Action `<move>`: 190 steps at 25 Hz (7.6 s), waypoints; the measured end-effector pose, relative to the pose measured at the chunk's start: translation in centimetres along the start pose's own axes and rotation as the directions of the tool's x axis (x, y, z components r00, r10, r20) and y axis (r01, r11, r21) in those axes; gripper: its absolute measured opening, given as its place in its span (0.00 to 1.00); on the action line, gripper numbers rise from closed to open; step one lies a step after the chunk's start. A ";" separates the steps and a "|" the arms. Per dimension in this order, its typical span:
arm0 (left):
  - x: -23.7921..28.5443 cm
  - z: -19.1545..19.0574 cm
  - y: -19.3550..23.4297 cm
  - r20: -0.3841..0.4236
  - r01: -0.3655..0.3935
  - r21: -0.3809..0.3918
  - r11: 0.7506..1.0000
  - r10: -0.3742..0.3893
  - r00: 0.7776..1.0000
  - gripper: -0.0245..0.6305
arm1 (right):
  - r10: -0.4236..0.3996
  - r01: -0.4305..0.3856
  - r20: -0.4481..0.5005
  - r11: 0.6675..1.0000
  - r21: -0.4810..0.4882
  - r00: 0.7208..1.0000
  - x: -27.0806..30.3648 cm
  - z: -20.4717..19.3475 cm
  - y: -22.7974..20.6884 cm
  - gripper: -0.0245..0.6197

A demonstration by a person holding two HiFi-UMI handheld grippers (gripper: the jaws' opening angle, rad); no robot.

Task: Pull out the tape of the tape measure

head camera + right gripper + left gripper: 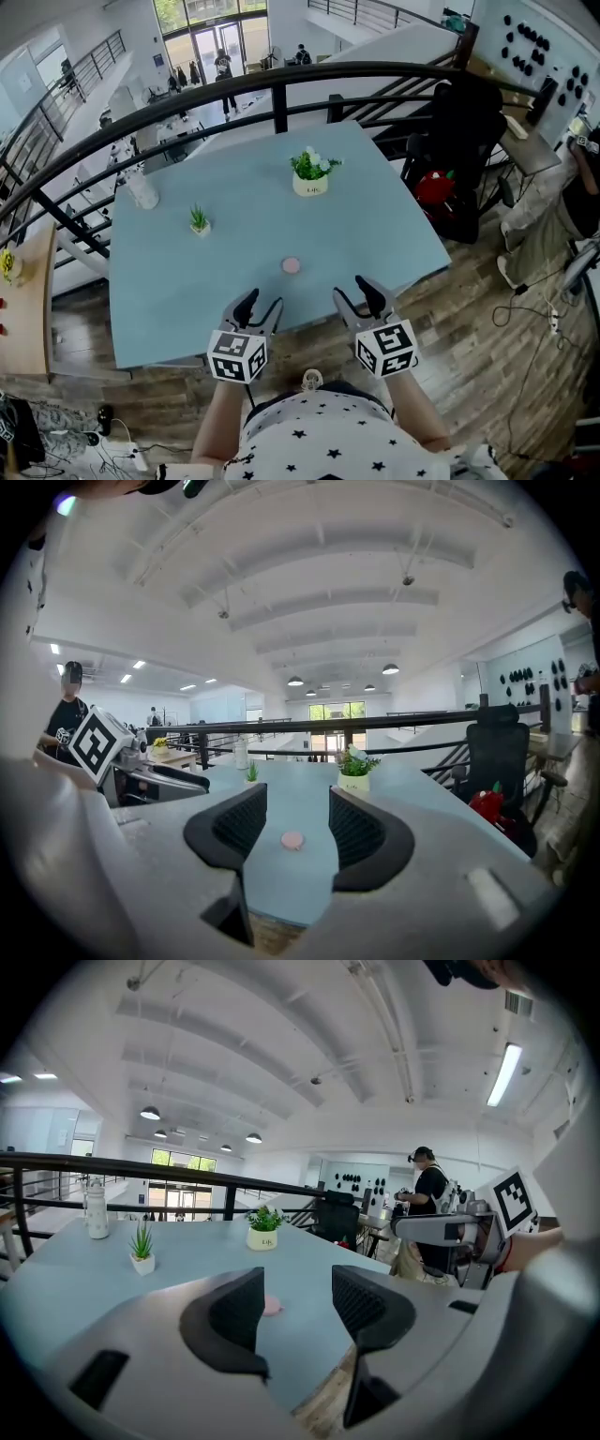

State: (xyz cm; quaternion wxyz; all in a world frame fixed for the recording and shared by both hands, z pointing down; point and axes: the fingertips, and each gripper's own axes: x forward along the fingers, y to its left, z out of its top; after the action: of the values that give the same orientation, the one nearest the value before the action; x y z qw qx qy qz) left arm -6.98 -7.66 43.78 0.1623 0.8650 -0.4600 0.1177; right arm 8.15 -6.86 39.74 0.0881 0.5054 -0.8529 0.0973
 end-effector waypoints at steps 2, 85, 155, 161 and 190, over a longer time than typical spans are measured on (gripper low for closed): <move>1.1 0.0 0.0 -0.003 -0.004 0.000 1.000 0.004 1.000 0.35 | 0.008 -0.008 0.001 1.000 0.002 1.000 0.5 -0.1 -0.9 0.34; 21.6 -11.6 6.7 -0.514 0.363 0.269 0.892 -0.185 0.838 0.36 | 0.041 -0.019 -0.170 0.992 0.129 0.985 15.6 -6.2 -9.0 0.34; 8.6 -2.9 -2.9 -0.260 0.317 0.273 0.908 -0.247 0.933 0.36 | 0.301 -0.380 -0.260 0.855 -0.352 0.918 7.3 -7.2 4.6 0.11; 8.2 -3.0 -2.8 -0.270 0.322 0.276 0.906 -0.248 0.930 0.36 | 0.308 -0.398 -0.272 0.826 -0.399 0.912 7.1 -7.3 5.3 0.07; 6.7 -3.2 -1.7 -0.244 0.282 0.254 0.925 -0.221 0.944 0.36 | 0.257 -0.346 -0.270 0.862 -0.370 0.928 6.1 -7.4 2.4 0.05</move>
State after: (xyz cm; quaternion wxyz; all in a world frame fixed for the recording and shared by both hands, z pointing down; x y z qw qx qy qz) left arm -2.07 -10.55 48.79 0.0974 0.9140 -0.3028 0.2519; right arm 3.51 -8.95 48.23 0.2659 0.3219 -0.9085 -0.0185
